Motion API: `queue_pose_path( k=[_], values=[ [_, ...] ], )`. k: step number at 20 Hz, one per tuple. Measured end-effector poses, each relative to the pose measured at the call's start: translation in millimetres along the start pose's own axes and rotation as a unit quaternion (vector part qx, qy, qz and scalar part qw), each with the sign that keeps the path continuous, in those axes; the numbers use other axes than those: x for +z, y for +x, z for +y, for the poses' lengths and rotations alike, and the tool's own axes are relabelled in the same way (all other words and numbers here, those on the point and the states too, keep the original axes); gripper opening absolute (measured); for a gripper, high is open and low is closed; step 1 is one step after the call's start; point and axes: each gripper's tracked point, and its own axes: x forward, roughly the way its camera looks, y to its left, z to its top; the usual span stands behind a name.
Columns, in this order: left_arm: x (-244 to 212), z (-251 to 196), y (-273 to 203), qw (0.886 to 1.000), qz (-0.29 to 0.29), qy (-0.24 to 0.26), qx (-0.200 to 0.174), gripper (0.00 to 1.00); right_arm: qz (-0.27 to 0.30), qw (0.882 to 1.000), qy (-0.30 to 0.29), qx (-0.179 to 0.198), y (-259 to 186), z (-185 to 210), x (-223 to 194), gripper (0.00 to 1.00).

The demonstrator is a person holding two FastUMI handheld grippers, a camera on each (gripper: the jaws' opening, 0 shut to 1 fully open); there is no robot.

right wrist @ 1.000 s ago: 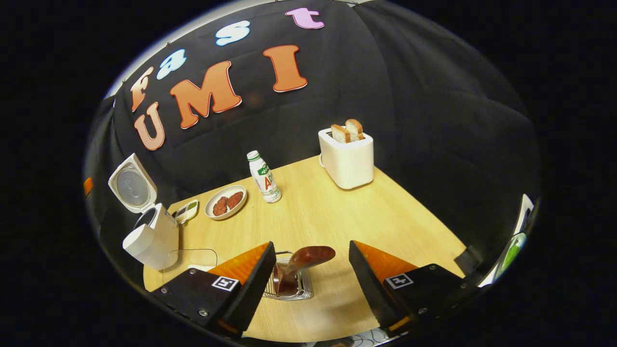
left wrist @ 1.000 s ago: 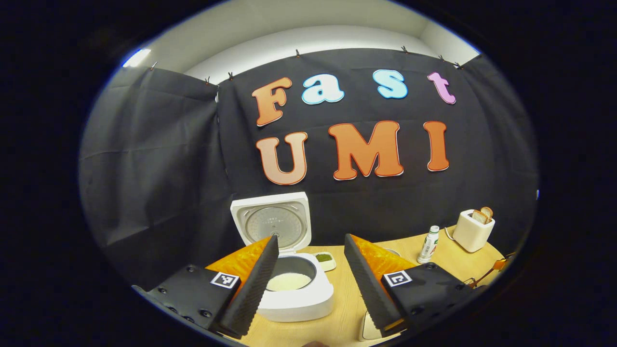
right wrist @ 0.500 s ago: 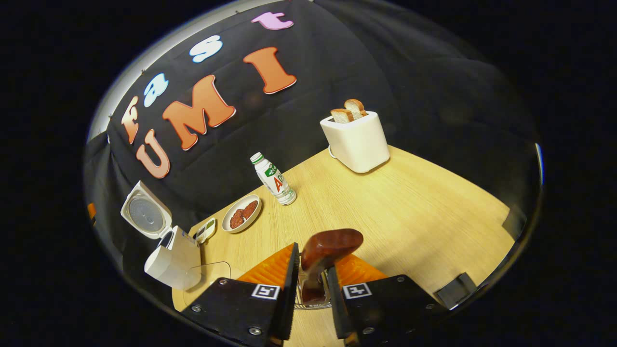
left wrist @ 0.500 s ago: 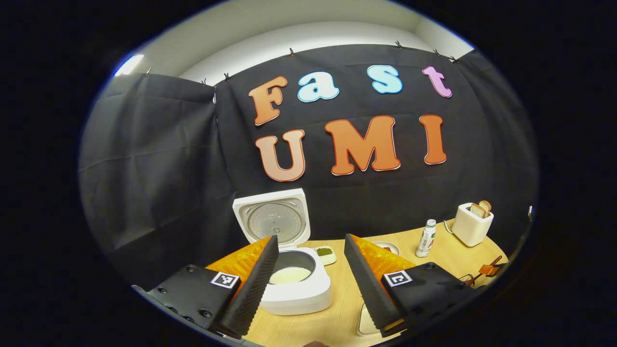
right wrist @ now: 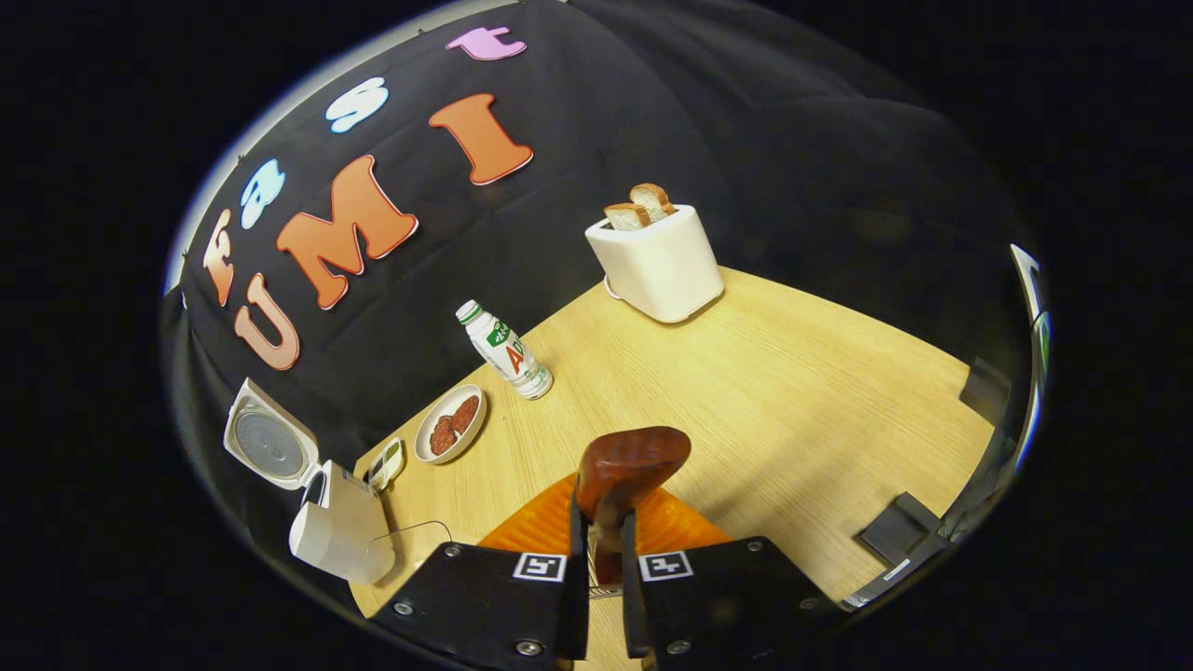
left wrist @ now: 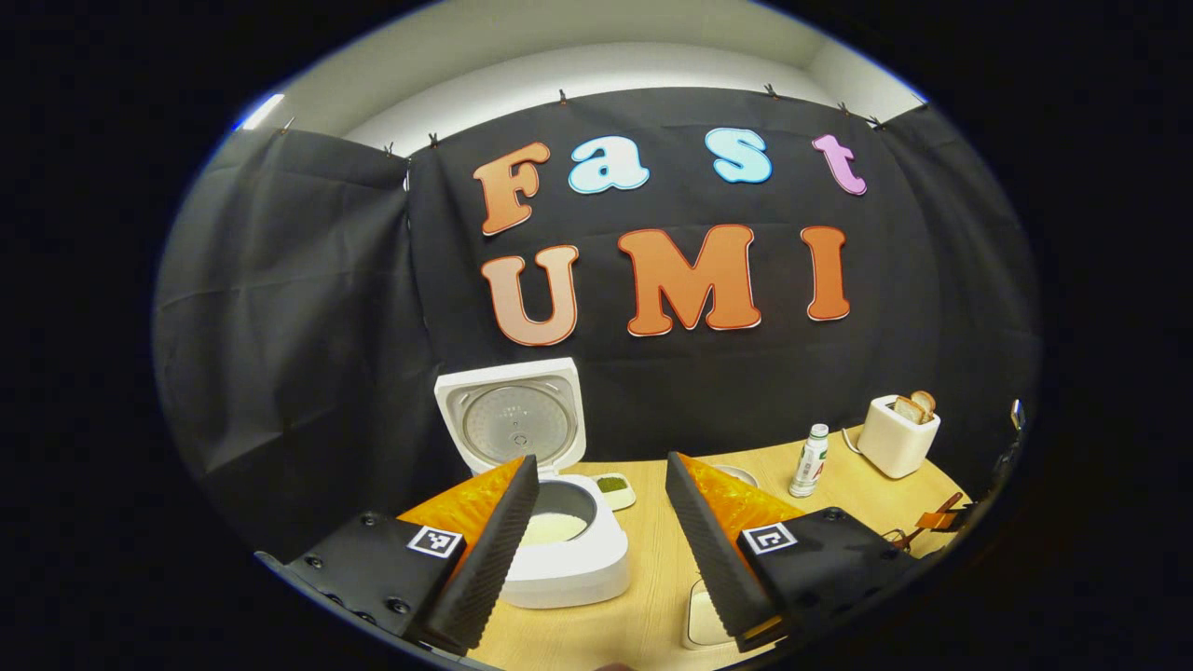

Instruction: Close the left gripper, press the button to open the rice cooker; take a wooden spoon from the chopstick holder with the right hand, scoop a spoonful of rice and pour it into the rice cooker, then put the wooden spoon back into the chopstick holder.

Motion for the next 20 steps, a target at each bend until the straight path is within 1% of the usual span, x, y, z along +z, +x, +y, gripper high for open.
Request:
queue_pose_path(
  k=[1, 2, 4, 5, 6, 7, 8, 9, 13, 14, 15, 18, 20],
  values=[
    [-1.3, 5.0, 1.7, 1.000, 0.001, -0.004, 0.000, 0.90, -0.010, 1.000, -0.005, 0.000, -4.0, 5.7, 8.4, 0.13],
    [-2.3, 10.6, 2.4, 1.000, 0.001, -0.008, 0.003, 0.93, -0.021, 1.000, -0.013, -0.002, -10.0, 10.2, 18.3, 0.13],
    [-4.3, 21.7, 2.3, 1.000, -0.005, -0.012, 0.008, 0.94, -0.043, 0.998, -0.037, -0.004, -20.4, 23.5, 38.5, 0.13],
    [-5.3, 26.3, 2.7, 1.000, -0.007, -0.014, 0.010, 0.94, -0.055, 0.997, -0.048, 0.000, -28.6, 32.7, 46.2, 0.13],
    [-7.6, 28.9, 1.4, 1.000, -0.008, -0.016, 0.011, 0.90, -0.066, 0.996, -0.059, 0.005, -35.5, 42.4, 55.4, 0.13],
    [-9.0, 32.5, 1.3, 1.000, -0.010, -0.019, 0.011, 0.90, -0.073, 0.995, -0.069, 0.011, -42.6, 51.3, 59.6, 0.13],
    [-10.5, 37.0, 1.3, 1.000, -0.012, -0.021, 0.012, 0.94, -0.081, 0.994, -0.077, 0.019, -49.7, 62.3, 64.1, 0.13],
    [-13.5, 41.2, 1.6, 1.000, -0.012, -0.023, 0.014, 0.94, -0.086, 0.992, -0.084, 0.029, -56.0, 75.1, 67.2, 0.13],
    [-23.4, 59.7, 5.7, 0.999, -0.008, -0.032, 0.023, 0.94, -0.078, 0.989, -0.108, 0.071, -71.8, 127.6, 54.3, 0.13],
    [-25.3, 63.1, 6.4, 0.999, -0.006, -0.036, 0.022, 0.99, -0.075, 0.987, -0.119, 0.081, -72.0, 139.6, 47.2, 0.13],
    [-27.1, 68.1, 6.5, 0.999, -0.006, -0.037, 0.025, 1.00, -0.071, 0.985, -0.131, 0.090, -72.9, 150.8, 40.0, 0.13],
    [-29.6, 88.0, 6.0, 0.999, -0.010, -0.026, 0.040, 1.00, -0.051, 0.978, -0.170, 0.108, -69.3, 179.0, 12.7, 0.13],
    [-32.0, 95.0, 2.1, 0.999, -0.012, -0.020, 0.044, 0.99, -0.041, 0.970, -0.212, 0.111, -64.9, 188.3, -6.9, 0.13]
  ],
)
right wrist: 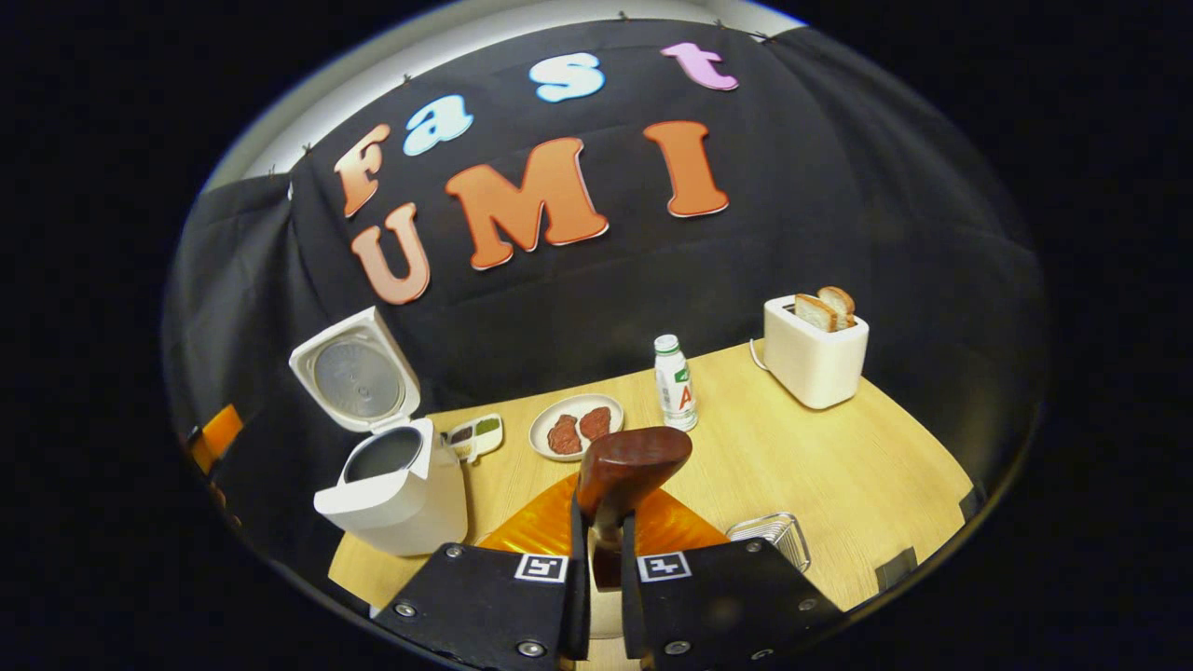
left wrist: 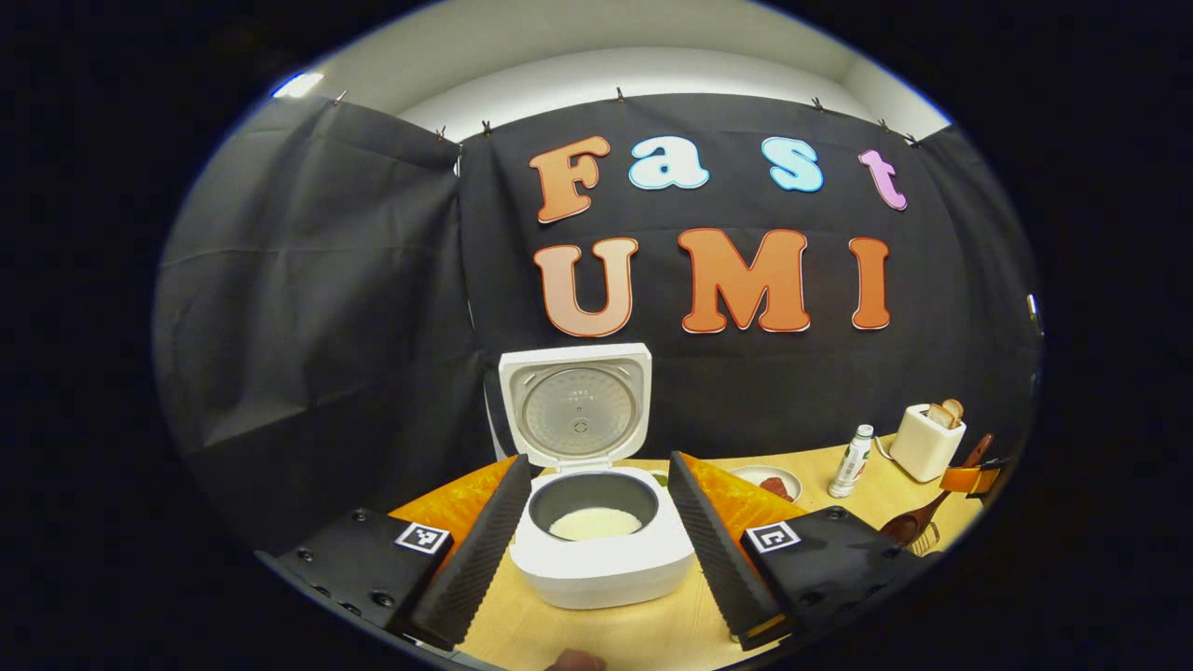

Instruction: Close the left gripper, press the button to open the rice cooker; take a wooden spoon from the chopstick holder with the right hand, scoop a spoonful of rice and pour it into the rice cooker, then put the wooden spoon back into the chopstick holder.

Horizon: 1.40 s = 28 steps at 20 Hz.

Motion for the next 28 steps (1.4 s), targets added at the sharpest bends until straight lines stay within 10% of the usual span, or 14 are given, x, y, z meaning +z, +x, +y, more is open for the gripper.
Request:
queue_pose_path(
  k=[11, 17, 28],
  values=[
    [-16.7, 27.5, 4.7, 1.000, 0.012, 0.008, 0.005, 0.99, 0.066, 0.969, -0.238, -0.021, 34.1, 26.1, -98.9, 0.13],
    [-29.9, 33.4, 11.3, 1.000, 0.029, 0.010, 0.006, 1.00, 0.092, 0.963, -0.252, -0.025, 30.3, 26.5, -131.4, 0.13],
    [-35.7, 54.9, 2.8, 0.999, 0.043, 0.008, 0.020, 0.99, 0.162, 0.986, -0.031, 0.012, 33.7, 59.3, -141.6, 0.13]
  ],
)
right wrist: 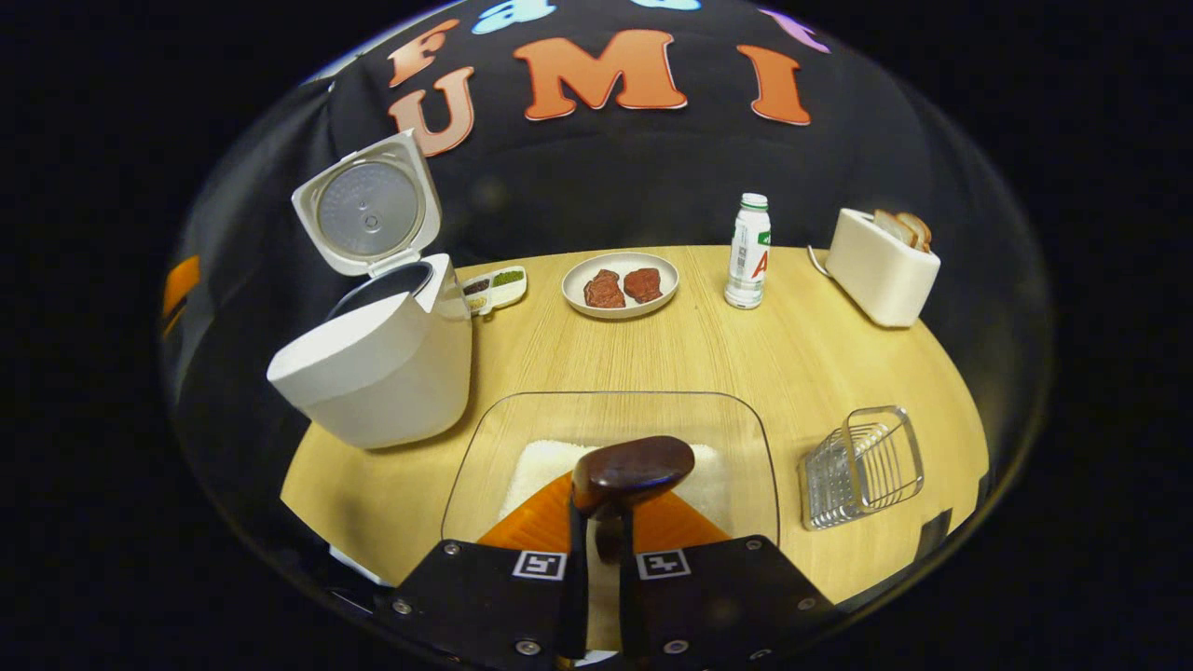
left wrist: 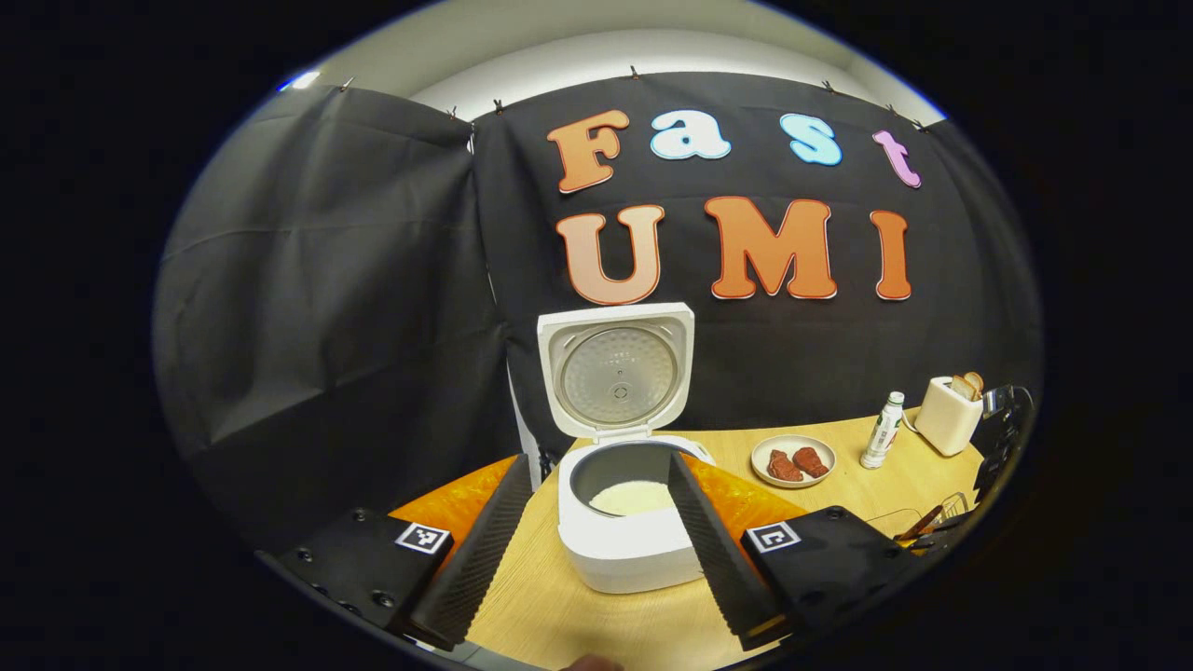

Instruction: Close the left gripper, press the button to open the rice cooker; take a wooden spoon from the chopstick holder with the right hand, scoop a spoonful of rice and pour it into the rice cooker, then put the wooden spoon back into the chopstick holder.

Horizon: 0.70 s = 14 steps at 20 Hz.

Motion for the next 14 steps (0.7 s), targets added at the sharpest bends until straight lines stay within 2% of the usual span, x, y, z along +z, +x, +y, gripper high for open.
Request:
queue_pose_path(
  k=[4, 14],
  values=[
    [-4.0, 8.6, -0.6, 1.000, 0.003, 0.000, 0.006, 0.99, 0.013, 0.998, 0.063, 0.015, 2.5, 5.6, 0.8, 0.13],
    [-8.6, 26.7, -2.3, 1.000, 0.009, 0.001, 0.005, 0.99, 0.027, 0.987, 0.157, 0.034, 9.3, 21.3, 4.1, 0.13]
  ],
)
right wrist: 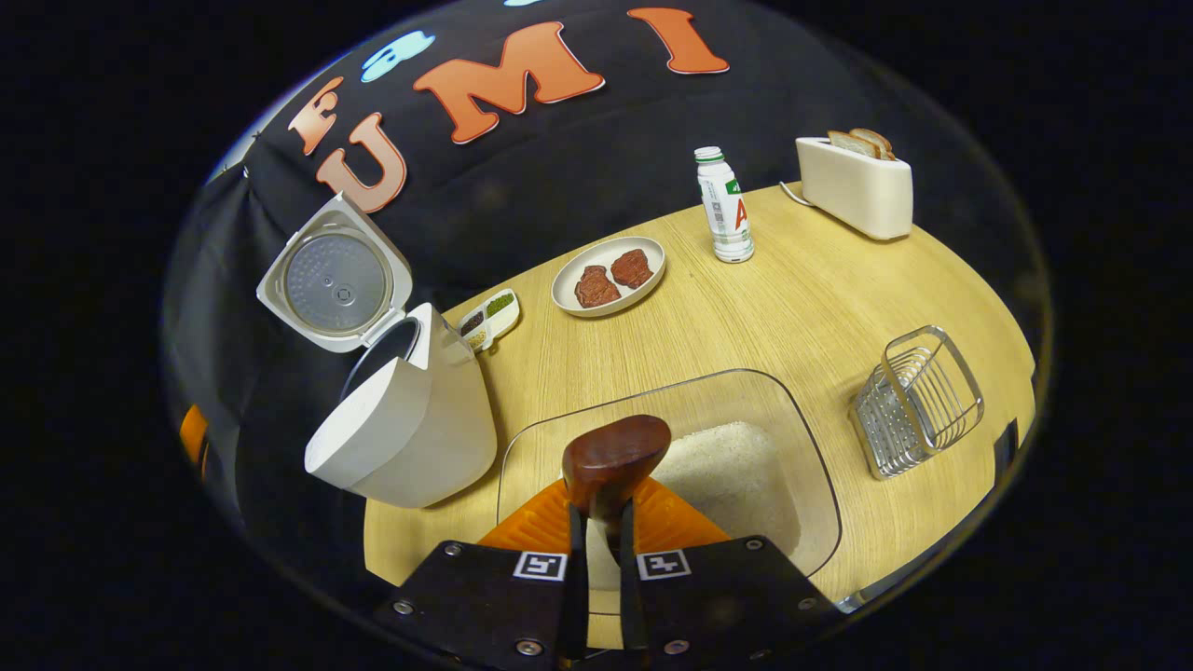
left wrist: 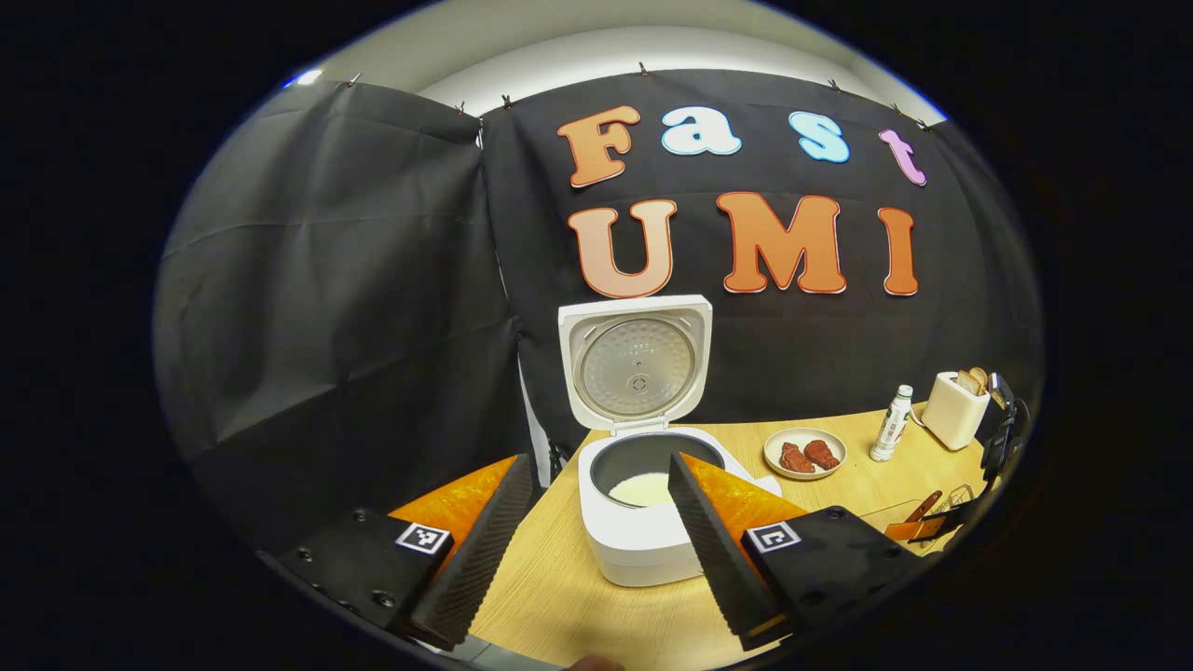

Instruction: Close the left gripper, press the button to open the rice cooker; take a wooden spoon from the chopstick holder with the right hand, scoop a spoonful of rice and pour it into the rice cooker, then put the wooden spoon back into the chopstick holder.

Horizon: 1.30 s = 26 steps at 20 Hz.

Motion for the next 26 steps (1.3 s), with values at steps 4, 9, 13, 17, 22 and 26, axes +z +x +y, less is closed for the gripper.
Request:
queue_pose_path(
  k=[4, 9, 13, 17, 22, 26],
  values=[
    [-4.3, 10.8, 1.4, 1.000, 0.006, 0.000, 0.004, 0.99, 0.020, 0.997, 0.075, 0.024, 5.4, 0.6, -4.8, 0.13],
    [-10.3, 11.8, 5.5, 1.000, 0.016, -0.011, 0.004, 1.00, 0.043, 0.985, 0.156, 0.056, 9.1, 0.3, -8.3, 0.13],
    [-9.5, 4.5, 7.0, 1.000, 0.016, -0.012, -0.001, 1.00, 0.058, 0.970, 0.222, 0.083, 11.6, -6.6, -9.0, 0.13],
    [-8.5, -4.9, 9.1, 1.000, 0.016, -0.015, -0.005, 1.00, 0.055, 0.947, 0.291, 0.122, 4.0, -17.2, 4.1, 0.09],
    [-4.3, -16.1, 11.4, 1.000, 0.014, -0.014, -0.008, 0.99, 0.038, 0.929, 0.332, 0.156, -12.9, -28.7, 27.6, 0.13],
    [-0.8, -23.4, 11.6, 1.000, 0.012, -0.016, -0.012, 1.00, 0.030, 0.912, 0.369, 0.179, -23.5, -28.5, 48.1, 0.13]
  ],
)
